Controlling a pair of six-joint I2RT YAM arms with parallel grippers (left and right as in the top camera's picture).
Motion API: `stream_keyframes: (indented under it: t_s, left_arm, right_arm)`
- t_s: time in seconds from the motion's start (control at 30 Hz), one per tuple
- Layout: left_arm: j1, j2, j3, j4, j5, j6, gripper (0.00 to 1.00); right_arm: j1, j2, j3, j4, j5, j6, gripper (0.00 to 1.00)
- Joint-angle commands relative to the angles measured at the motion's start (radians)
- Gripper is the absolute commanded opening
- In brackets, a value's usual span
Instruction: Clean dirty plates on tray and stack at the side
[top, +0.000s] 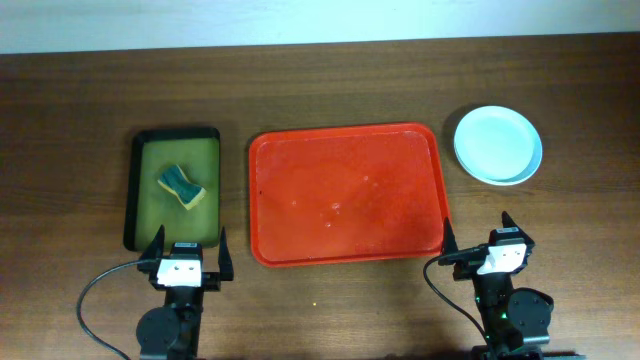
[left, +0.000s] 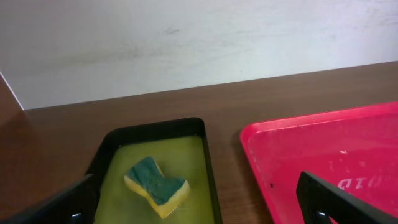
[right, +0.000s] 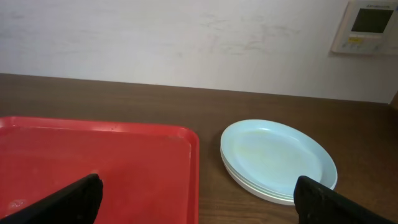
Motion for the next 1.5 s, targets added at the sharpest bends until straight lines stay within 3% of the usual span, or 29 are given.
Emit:
stream_keyframes:
  t_s: [0.0, 1.47]
  left_arm:
    - [0.005, -0.007, -0.005, -0.001, -0.016, -0.002, 0.99]
    - [0.005, -0.007, -0.005, -0.001, 0.014, -0.002, 0.99]
  right_arm:
    - [-0.006, -0.01, -0.005, -0.005, 0.002, 0.008, 0.99]
    - [-0.006, -0.01, -0.005, -0.005, 0.002, 0.008, 0.99]
